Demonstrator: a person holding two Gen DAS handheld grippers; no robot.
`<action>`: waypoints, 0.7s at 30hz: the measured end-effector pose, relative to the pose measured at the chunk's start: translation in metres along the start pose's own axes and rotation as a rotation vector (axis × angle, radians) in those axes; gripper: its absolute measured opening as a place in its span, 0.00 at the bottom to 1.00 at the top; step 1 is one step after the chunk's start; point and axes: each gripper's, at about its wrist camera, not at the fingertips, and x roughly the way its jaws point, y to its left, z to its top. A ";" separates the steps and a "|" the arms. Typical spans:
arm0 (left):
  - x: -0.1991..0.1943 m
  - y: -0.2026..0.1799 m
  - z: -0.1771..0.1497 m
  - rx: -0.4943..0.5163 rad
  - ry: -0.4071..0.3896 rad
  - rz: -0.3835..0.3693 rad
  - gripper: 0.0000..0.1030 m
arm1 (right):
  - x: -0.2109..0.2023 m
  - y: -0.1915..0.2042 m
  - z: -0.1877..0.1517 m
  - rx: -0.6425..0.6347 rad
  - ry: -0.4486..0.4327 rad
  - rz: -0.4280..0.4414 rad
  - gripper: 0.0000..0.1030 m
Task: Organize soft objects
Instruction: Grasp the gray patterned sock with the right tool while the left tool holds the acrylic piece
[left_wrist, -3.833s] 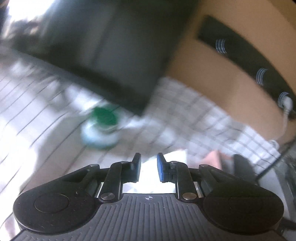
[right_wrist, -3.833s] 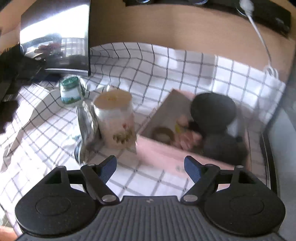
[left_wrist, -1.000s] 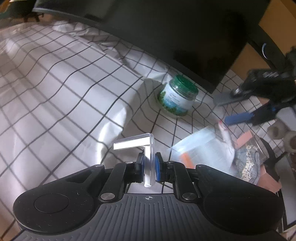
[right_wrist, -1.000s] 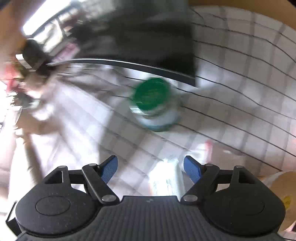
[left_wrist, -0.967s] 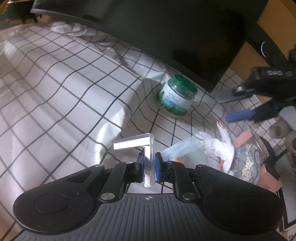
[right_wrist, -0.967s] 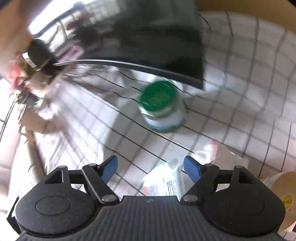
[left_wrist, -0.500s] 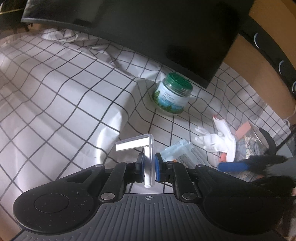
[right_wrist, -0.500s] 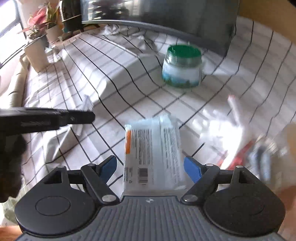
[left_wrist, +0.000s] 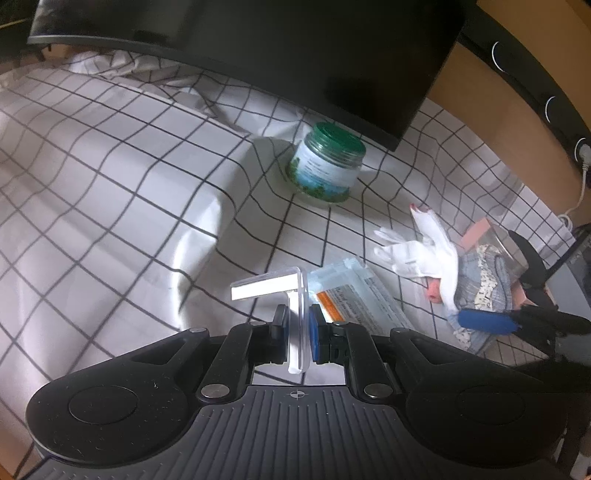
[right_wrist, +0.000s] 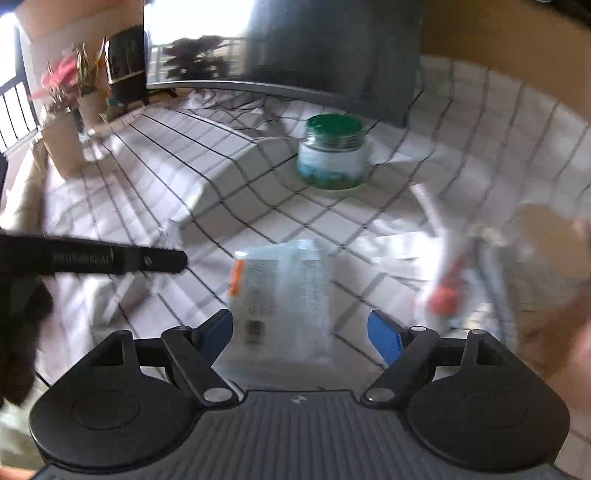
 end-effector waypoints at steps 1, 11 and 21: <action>0.001 -0.002 0.001 0.001 0.000 -0.003 0.13 | -0.004 -0.002 -0.001 -0.005 -0.001 -0.031 0.78; 0.004 -0.011 0.000 0.007 0.002 -0.019 0.13 | -0.020 -0.047 -0.008 0.095 -0.125 -0.376 0.77; -0.007 -0.009 0.013 0.030 -0.050 0.030 0.13 | -0.010 -0.050 0.019 0.145 -0.042 -0.111 0.11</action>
